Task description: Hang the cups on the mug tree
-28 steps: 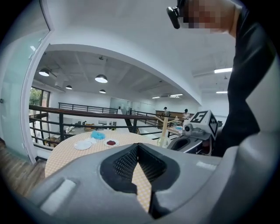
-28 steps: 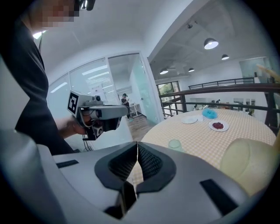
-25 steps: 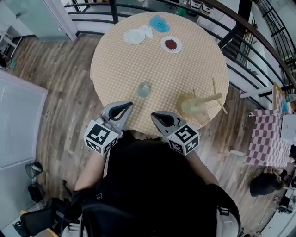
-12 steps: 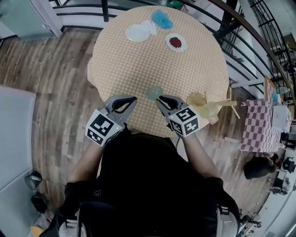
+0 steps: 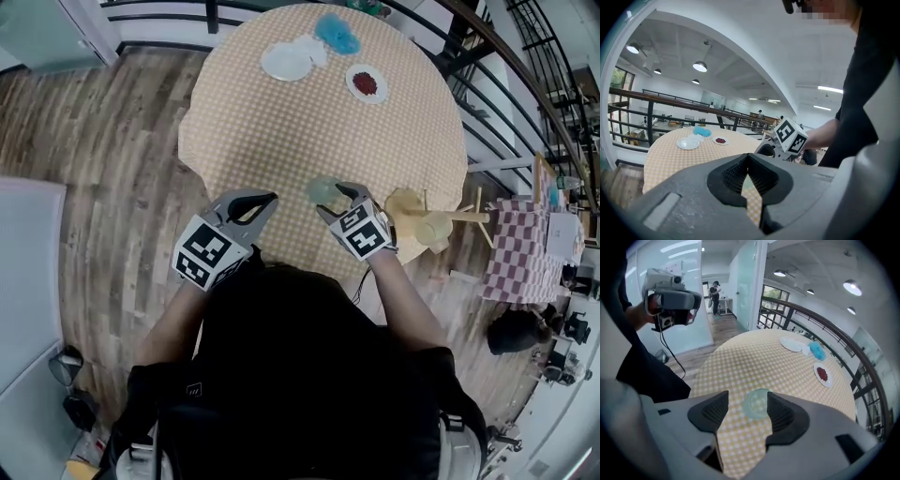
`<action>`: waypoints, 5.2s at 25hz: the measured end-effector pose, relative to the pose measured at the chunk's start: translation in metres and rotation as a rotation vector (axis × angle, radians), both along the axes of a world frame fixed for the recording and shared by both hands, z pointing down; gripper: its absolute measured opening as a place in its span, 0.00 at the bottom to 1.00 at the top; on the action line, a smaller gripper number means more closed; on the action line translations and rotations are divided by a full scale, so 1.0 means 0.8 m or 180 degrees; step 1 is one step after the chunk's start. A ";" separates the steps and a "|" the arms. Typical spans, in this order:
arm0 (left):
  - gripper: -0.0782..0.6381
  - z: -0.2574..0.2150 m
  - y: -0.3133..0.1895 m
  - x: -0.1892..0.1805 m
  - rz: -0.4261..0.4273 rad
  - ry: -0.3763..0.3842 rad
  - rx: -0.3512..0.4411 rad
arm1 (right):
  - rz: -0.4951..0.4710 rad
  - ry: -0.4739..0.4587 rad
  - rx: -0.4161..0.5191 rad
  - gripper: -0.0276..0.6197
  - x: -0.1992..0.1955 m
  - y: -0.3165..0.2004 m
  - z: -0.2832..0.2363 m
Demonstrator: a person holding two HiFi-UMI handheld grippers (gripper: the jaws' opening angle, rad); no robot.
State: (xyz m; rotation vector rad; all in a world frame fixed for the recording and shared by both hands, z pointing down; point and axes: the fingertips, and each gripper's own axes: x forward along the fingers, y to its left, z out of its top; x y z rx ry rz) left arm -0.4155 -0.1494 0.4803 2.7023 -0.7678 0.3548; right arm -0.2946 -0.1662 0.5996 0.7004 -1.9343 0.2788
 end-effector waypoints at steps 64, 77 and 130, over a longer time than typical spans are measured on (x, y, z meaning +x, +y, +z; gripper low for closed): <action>0.12 -0.042 0.161 0.287 -0.0044 -0.0290 0.0126 | -0.0975 0.0236 0.0932 0.58 0.280 0.261 -0.161; 0.12 -0.088 0.088 0.336 -0.0213 -0.0101 0.0190 | -0.1064 0.0366 0.1390 0.58 0.355 0.207 -0.257; 0.12 -0.115 0.120 0.339 -0.1363 -0.0152 0.0280 | -0.1082 0.0234 0.2144 0.58 0.411 0.122 -0.238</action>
